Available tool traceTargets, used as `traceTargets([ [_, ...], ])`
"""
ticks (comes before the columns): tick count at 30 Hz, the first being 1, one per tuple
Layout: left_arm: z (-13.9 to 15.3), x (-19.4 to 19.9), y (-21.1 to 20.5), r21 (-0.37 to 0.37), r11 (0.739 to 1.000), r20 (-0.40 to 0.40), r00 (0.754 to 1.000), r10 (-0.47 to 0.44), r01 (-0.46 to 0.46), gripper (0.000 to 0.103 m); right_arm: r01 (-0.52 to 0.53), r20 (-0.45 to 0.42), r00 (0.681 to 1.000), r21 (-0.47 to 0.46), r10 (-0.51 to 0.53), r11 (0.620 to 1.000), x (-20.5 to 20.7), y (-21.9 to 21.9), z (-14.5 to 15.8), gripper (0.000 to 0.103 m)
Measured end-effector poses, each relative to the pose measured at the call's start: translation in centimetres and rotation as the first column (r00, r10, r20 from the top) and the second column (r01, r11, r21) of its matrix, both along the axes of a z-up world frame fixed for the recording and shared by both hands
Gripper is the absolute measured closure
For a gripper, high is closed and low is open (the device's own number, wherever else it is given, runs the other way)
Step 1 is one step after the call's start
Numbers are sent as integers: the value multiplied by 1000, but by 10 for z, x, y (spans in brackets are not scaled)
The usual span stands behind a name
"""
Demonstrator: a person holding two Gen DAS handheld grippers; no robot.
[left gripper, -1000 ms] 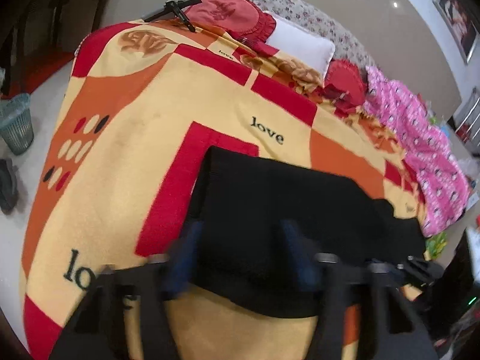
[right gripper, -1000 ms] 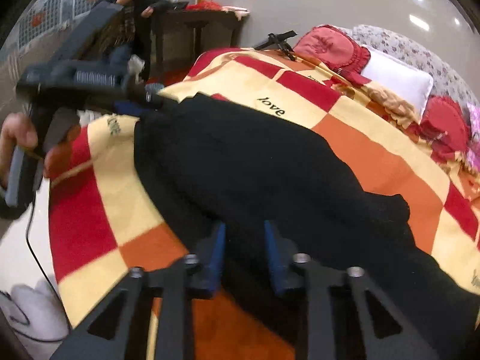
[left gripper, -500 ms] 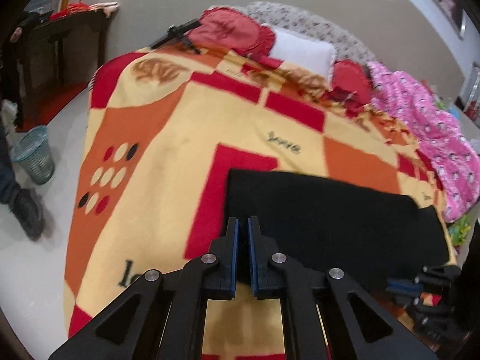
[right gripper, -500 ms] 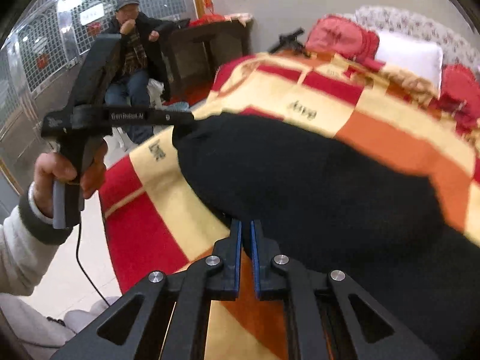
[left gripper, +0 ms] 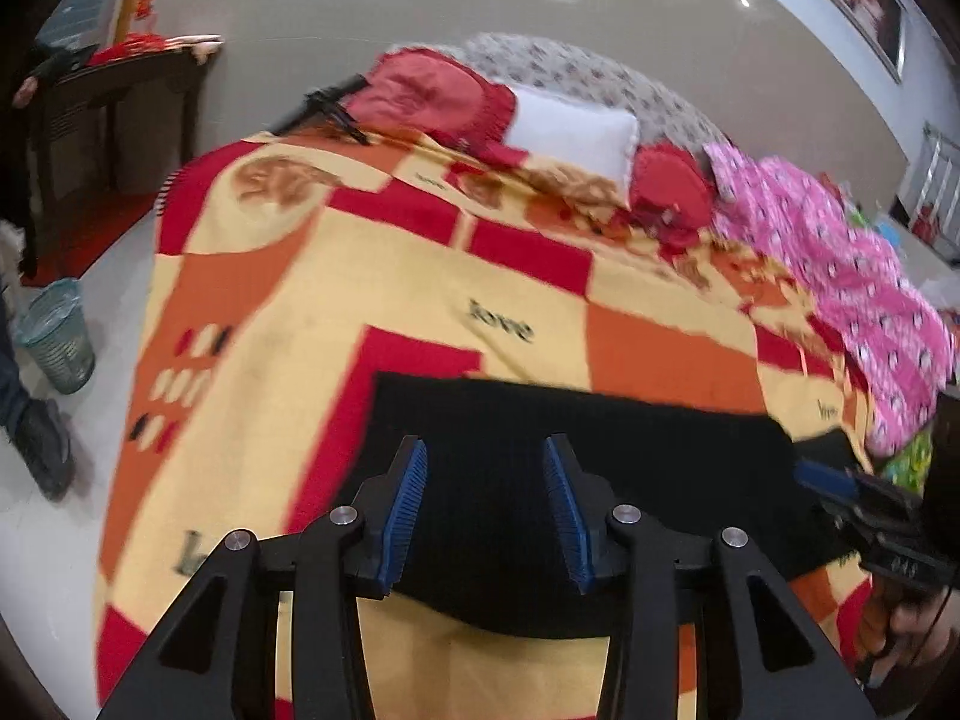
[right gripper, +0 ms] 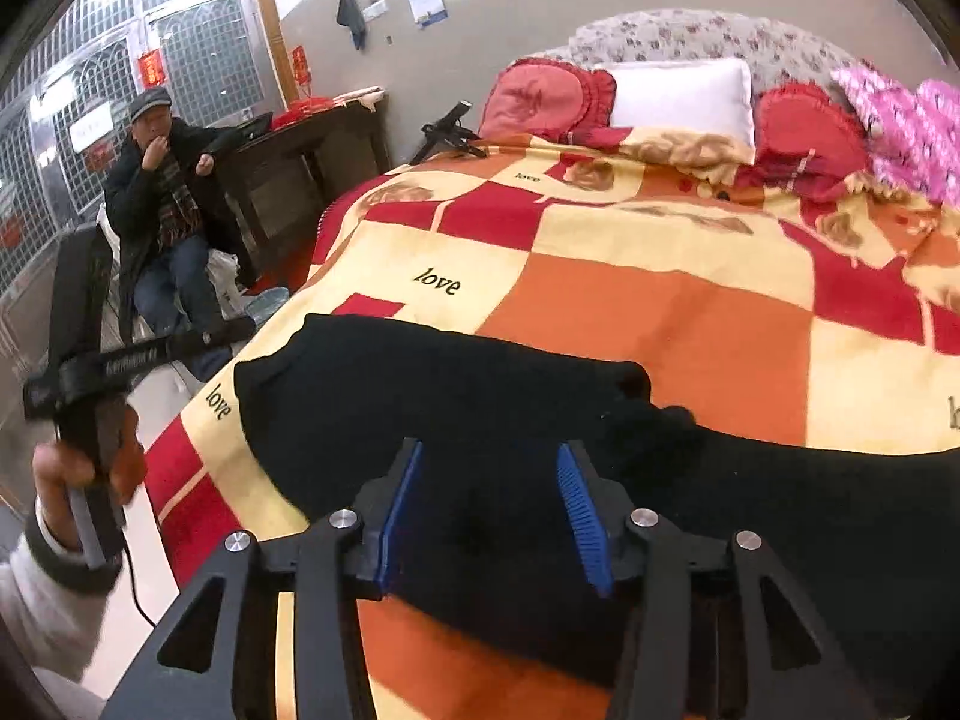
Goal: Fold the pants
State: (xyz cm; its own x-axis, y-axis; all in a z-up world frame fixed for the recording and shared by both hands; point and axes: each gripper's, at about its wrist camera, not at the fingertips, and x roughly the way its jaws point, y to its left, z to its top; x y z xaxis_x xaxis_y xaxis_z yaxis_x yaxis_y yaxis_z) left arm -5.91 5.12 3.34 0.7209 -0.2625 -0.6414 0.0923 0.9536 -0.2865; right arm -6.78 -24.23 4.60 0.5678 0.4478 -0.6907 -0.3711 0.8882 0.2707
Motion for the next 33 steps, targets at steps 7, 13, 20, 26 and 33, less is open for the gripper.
traceTargets([
  [7,-33,20,-6,-4,1000,-82,996,-26,26,62,42,-92,995,-60,-47,997,29,-6,-39,65],
  [13,-12,19,-18,21,999,-77,996,-37,38,60,68,-64,996,-9,-69,998,17,-18,-29,59],
  [20,9,14,-54,-4,990,-28,989,-144,144,47,264,-32,964,-33,-265,964,-29,-98,-14,43],
  [26,4,30,-96,-12,972,-60,970,-237,236,47,485,-48,871,-61,-488,872,-66,-188,-15,41],
  [33,-14,66,-133,-18,963,-130,954,-270,270,47,609,-152,784,-2,-602,793,-72,-259,-44,38],
])
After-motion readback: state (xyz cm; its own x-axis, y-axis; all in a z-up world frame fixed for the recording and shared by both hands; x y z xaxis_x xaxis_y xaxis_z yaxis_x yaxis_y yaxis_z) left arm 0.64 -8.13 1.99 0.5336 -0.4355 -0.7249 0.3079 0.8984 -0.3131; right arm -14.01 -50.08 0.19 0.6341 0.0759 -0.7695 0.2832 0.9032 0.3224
